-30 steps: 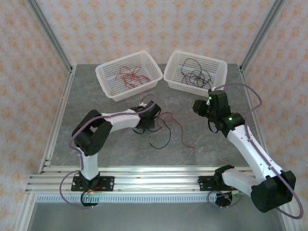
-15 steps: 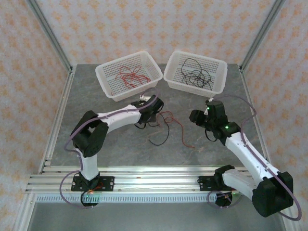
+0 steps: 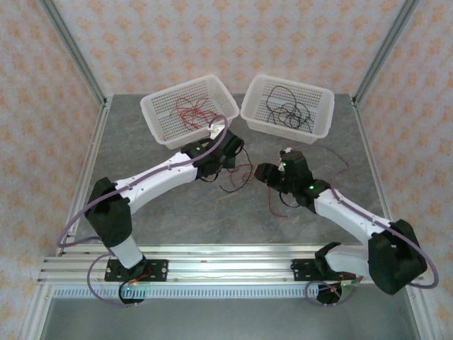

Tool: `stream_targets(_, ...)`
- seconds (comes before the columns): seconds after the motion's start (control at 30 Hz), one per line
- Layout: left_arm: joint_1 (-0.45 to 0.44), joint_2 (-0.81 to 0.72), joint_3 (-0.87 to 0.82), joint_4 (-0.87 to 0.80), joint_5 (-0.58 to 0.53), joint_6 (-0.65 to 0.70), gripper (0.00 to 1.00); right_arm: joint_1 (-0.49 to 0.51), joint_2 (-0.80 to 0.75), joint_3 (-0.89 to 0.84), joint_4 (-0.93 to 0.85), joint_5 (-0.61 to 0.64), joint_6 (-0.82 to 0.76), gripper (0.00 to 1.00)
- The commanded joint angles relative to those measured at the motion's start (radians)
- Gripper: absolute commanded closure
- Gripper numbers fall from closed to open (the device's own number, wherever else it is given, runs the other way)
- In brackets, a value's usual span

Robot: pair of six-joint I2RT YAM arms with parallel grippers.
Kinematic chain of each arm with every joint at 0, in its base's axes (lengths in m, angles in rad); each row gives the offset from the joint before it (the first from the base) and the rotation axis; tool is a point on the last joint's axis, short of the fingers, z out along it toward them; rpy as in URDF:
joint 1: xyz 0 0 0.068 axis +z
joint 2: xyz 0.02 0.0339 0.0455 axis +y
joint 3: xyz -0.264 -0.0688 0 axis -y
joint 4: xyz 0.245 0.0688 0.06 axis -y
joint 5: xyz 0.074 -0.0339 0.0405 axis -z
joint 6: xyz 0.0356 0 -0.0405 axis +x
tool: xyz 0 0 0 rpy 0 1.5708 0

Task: Untangle the cables

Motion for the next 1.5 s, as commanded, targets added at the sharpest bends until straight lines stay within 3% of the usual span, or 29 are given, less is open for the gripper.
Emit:
stream_targets(0.0, -0.011, -0.049, 0.055, -0.049, -0.019, 0.011, 1.0, 0.018, 0.027, 0.009, 0.105, 0.033, 0.045, 0.44)
stream_targets(0.5, -0.045, -0.086, 0.392, -0.181, -0.089, 0.099, 1.0, 0.02, 0.124, -0.082, 0.249, 0.21, 0.147, 0.46)
stream_targets(0.8, -0.016, 0.224, 0.978, -0.24, -0.119, 0.248, 1.0, 0.02, -0.018, -0.163, 0.145, 0.237, 0.114, 0.45)
stream_targets(0.93, 0.038, 0.36, 1.097, -0.104, -0.005, 0.302, 1.0, 0.02, -0.095, -0.18, 0.086, 0.208, 0.083, 0.45)
stream_targets(1.03, 0.08, 0.382, 1.038, 0.07, 0.105, 0.338, 1.0, 0.02, -0.139, -0.183, 0.038, 0.202, 0.064, 0.45)
stream_targets(1.23, 0.118, 0.409, 0.865, 0.443, 0.206, 0.453, 1.0, 0.02, -0.21, -0.191, -0.014, 0.197, 0.056, 0.45)
stream_targets(1.47, 0.157, 0.586, 0.92, 0.59, 0.309, 0.444, 1.0, 0.02, -0.253, -0.215, -0.023, 0.202, 0.078, 0.45)
